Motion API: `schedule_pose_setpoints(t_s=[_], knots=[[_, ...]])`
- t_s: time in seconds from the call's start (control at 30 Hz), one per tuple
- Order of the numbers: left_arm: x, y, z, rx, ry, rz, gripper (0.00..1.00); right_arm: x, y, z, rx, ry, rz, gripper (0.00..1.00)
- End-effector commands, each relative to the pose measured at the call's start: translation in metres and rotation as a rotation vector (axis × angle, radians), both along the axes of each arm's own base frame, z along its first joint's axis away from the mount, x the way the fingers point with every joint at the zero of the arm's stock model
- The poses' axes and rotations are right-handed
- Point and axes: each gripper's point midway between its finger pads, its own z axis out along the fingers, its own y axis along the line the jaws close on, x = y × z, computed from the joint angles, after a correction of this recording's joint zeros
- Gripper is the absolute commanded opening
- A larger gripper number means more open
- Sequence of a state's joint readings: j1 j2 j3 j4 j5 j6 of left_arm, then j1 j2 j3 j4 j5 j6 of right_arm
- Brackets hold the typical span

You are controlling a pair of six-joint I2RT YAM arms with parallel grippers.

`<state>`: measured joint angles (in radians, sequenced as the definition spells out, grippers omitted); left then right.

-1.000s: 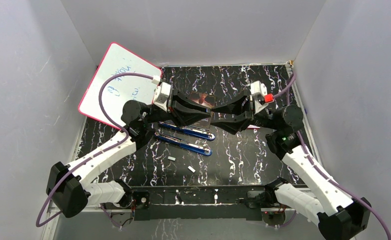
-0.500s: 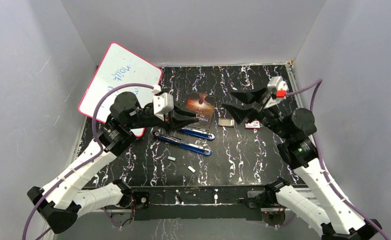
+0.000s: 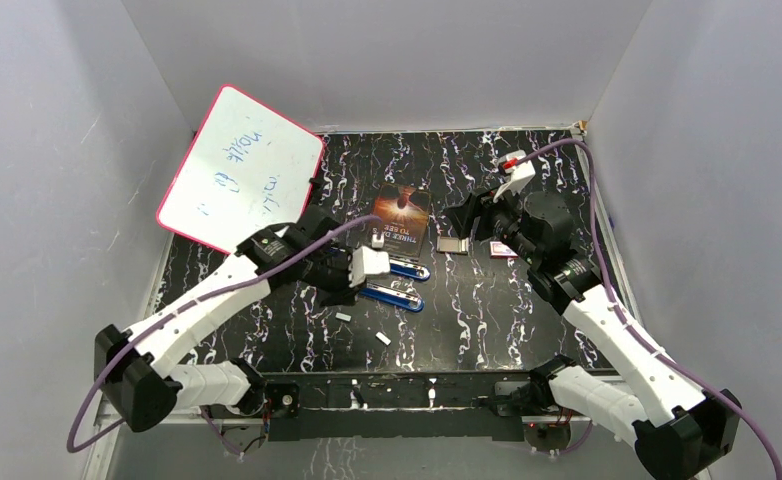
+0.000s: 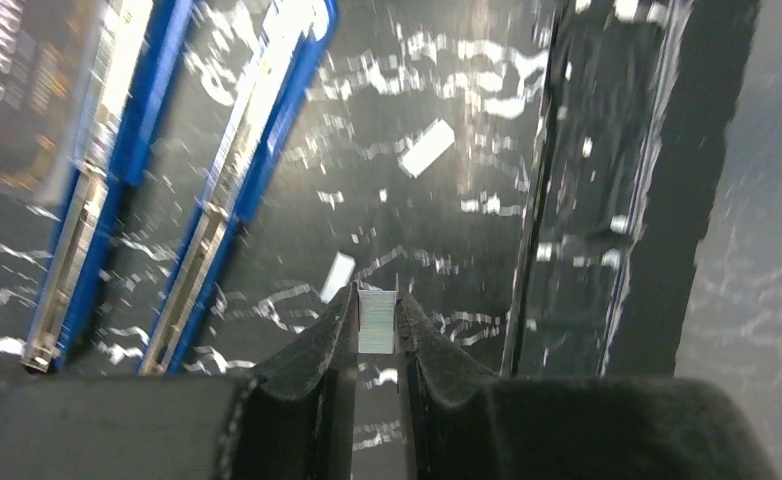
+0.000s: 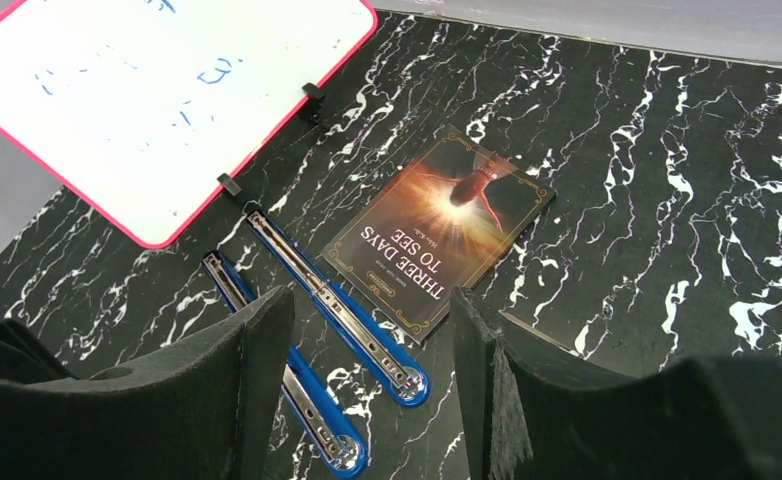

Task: Load the staples into the stapler

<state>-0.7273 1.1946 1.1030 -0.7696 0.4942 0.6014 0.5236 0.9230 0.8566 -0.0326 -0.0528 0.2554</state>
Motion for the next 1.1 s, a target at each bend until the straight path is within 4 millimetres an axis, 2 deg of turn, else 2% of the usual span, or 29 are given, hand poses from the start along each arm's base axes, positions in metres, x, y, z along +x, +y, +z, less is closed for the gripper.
schedule_pose_setpoints(t_s=[0.0, 0.1, 0.4, 0.57, 0.73, 1.07], knots=[[-0.017, 0.045, -0.044, 0.268, 0.023, -0.068, 0.00, 0.005, -0.006, 0.010, -0.007, -0.040, -0.033, 0.67], [-0.020, 0.050, -0.059, 0.319, 0.044, -0.095, 0.00, 0.005, -0.006, 0.005, -0.013, -0.030, -0.036, 0.67], [-0.022, 0.028, -0.085, 0.314, 0.035, -0.150, 0.00, 0.006, -0.007, -0.002, -0.025, -0.011, -0.043, 0.67], [-0.030, 0.035, -0.105, 0.382, 0.052, -0.184, 0.00, 0.006, -0.011, -0.002, -0.030, -0.014, -0.058, 0.67], [-0.028, 0.048, -0.122, 0.464, 0.031, -0.194, 0.00, 0.005, -0.012, -0.002, -0.030, -0.014, -0.062, 0.67], [-0.020, 0.039, -0.142, 0.468, 0.027, -0.213, 0.00, 0.005, -0.014, -0.001, -0.032, -0.017, -0.070, 0.67]])
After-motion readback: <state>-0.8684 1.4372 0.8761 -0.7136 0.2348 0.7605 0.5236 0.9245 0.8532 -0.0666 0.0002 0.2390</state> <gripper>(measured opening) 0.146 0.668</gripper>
